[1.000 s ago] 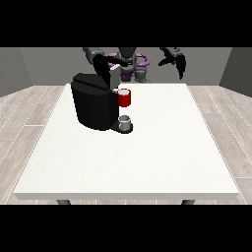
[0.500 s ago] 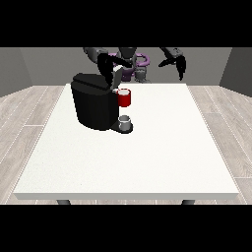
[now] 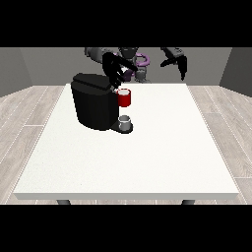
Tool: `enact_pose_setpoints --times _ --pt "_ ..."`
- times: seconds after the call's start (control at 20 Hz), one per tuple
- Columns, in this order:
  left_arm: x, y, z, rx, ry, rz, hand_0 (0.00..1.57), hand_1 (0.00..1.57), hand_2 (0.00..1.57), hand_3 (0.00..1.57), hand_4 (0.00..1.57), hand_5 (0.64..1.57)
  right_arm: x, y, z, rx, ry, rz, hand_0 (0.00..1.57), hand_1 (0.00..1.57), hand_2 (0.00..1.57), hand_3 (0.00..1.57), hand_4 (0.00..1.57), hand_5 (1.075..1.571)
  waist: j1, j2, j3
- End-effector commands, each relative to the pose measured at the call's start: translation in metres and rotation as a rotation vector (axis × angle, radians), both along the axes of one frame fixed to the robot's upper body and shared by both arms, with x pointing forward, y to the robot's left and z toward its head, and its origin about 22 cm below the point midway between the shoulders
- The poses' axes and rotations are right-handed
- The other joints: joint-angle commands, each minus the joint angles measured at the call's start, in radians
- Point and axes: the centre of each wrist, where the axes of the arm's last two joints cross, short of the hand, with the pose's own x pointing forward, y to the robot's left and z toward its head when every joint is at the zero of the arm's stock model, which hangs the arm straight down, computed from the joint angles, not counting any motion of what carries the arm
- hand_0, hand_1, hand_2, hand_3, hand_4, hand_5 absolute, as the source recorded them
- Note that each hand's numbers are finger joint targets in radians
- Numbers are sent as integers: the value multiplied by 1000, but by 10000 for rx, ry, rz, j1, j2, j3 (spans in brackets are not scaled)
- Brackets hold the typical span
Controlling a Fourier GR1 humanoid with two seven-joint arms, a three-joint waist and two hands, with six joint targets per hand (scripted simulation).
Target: Insert the coffee pod into the coffee machine and close the lid
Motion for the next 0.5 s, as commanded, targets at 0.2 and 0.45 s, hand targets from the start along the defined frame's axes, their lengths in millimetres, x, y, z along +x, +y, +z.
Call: enact_pose_setpoints --times 0.2,0.45 --pt "11 -25 22 -28 -703 -960 0 0 0 0 429 1571 -12 48 67 -353 -2573 1665 0 0 0 0 0 1571 1586 701 -276" --pt "17 -26 34 279 -1016 -1333 0 0 0 0 399 1571 -16 58 97 -743 -3398 1845 0 0 0 0 0 1571 2110 1255 -290"
